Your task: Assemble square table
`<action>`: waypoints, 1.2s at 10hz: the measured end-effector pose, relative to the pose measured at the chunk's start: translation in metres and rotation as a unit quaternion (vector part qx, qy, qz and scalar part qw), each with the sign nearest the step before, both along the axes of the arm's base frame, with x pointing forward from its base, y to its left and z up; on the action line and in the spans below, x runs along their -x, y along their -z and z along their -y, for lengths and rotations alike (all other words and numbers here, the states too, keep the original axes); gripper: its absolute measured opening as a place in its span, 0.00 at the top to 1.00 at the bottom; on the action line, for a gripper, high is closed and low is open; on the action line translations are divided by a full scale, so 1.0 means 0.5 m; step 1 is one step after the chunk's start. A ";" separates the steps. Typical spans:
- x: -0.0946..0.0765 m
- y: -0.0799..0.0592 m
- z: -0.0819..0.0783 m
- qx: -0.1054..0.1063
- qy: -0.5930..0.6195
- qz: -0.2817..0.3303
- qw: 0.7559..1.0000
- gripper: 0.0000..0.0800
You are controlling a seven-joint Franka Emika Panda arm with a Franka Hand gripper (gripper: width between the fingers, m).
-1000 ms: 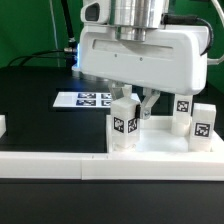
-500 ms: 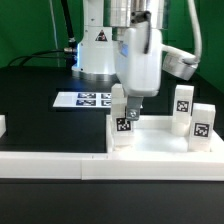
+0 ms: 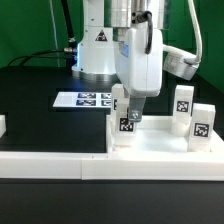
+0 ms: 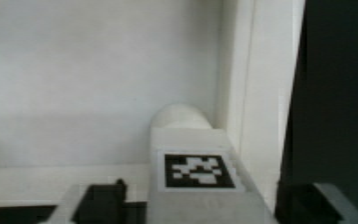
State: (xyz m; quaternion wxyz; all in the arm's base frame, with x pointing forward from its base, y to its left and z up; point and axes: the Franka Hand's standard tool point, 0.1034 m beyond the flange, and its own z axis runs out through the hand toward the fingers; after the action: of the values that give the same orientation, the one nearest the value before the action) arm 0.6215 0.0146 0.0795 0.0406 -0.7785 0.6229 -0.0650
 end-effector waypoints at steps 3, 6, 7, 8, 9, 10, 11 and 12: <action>0.006 0.000 0.002 0.022 -0.141 -0.003 0.990 0.20; 0.006 0.000 0.005 0.037 -0.232 -0.006 0.972 0.19; 0.004 -0.001 0.005 0.052 -0.303 -0.008 0.951 0.19; -0.002 -0.003 0.001 0.069 -0.387 -0.008 0.920 0.19; -0.005 -0.002 -0.004 0.078 -0.446 -0.011 0.892 0.19; 0.000 0.004 -0.006 0.090 -0.530 -0.022 0.843 0.19; 0.000 0.004 -0.002 0.093 -0.544 -0.023 0.834 0.19; 0.000 0.004 0.000 0.095 -0.552 -0.025 0.828 0.19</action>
Offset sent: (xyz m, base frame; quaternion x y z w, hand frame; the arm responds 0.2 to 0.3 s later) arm 0.0000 0.0000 0.0000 0.0000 0.0000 -0.1296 0.9916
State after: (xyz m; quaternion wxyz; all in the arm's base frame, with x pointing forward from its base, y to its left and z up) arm 0.6213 0.0144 0.0776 -0.0205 -0.9940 0.0803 -0.0710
